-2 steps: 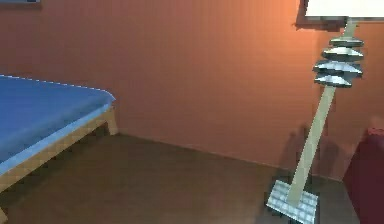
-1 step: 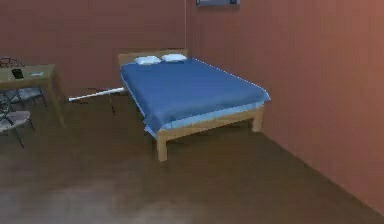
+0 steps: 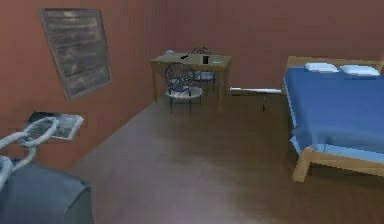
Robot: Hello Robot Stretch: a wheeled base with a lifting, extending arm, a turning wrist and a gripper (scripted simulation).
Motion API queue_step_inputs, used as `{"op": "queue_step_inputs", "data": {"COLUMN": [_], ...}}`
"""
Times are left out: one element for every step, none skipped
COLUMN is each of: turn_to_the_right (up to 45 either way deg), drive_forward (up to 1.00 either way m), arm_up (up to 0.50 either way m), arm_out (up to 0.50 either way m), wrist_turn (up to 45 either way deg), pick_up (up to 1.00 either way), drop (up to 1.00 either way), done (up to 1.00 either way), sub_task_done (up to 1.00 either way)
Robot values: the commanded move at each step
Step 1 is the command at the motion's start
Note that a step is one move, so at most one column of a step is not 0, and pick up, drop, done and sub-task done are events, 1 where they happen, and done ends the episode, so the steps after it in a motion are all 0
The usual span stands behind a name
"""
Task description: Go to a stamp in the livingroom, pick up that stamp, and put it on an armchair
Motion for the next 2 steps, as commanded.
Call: {"op": "queue_step_inputs", "data": {"turn_to_the_right": [-9.0, 45.0], "drive_forward": [0.00, 0.00], "arm_up": [0.00, 0.00], "arm_out": [0.00, 0.00], "wrist_turn": [0.0, 0.0], "pick_up": [0.00, 0.00], "drop": [0.00, 0.00], "done": [0.00, 0.00], "sub_task_done": [0.00, 0.00]}}
